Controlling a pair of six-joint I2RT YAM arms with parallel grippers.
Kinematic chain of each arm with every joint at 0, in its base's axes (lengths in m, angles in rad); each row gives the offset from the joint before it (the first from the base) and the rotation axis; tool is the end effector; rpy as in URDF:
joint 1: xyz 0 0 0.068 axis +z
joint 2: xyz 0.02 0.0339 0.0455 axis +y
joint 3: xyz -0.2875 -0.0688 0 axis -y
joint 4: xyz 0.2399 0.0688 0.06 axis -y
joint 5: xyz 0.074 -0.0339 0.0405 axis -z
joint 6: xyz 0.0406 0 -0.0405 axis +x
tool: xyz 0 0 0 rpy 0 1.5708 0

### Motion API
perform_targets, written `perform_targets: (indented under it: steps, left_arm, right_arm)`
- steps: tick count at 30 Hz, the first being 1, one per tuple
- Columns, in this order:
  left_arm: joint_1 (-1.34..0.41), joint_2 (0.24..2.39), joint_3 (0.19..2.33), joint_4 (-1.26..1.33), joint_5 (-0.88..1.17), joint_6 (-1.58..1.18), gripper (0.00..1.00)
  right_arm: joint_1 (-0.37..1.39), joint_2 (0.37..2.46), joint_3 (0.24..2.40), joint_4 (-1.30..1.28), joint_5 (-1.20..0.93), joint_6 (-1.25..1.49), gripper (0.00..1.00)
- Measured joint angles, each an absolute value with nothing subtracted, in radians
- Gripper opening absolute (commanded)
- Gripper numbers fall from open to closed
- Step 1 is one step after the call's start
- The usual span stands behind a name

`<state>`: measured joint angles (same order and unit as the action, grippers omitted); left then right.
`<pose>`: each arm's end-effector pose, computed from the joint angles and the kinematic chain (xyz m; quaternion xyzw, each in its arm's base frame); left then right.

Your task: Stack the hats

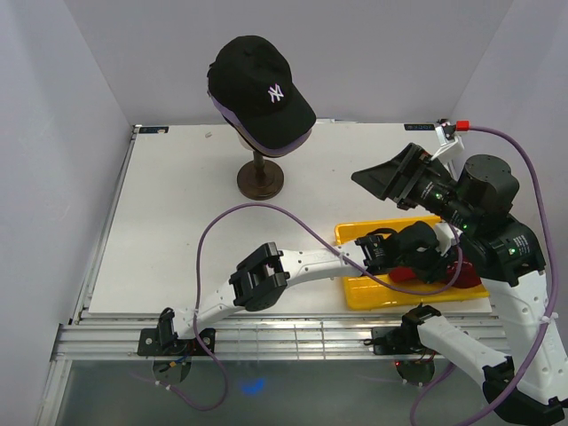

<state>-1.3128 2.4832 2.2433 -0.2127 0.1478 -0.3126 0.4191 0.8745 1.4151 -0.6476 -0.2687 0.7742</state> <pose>0.1466 -0.5791 0.2408 0.4398 0.7231 -0.4271 0.3182 0.1079 0.0599 0.4969 0.0421 0.7414 0.4545 0.4918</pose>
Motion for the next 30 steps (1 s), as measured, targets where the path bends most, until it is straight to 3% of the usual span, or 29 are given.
perform_targets:
  steps: [3,10,18,30]
  left_arm:
    - [-1.313,2.483,2.243,-0.218,0.118,-0.305,0.29]
    - [-1.312,2.483,2.247,-0.216,0.059,-0.282,0.0]
    - [-1.3,2.446,2.214,-0.209,-0.014,-0.339,0.0]
    - [-1.119,2.097,1.932,-0.12,0.002,-0.595,0.0]
  right_arm:
    - [0.419,0.875,1.415,-0.648,-0.269,0.774,0.89]
    - [0.419,0.884,1.425,-0.648,-0.269,0.774,0.89]
    - [0.419,0.926,1.529,-0.652,-0.268,0.774,0.89]
    - [0.419,0.936,1.641,-0.656,-0.24,0.78,0.89]
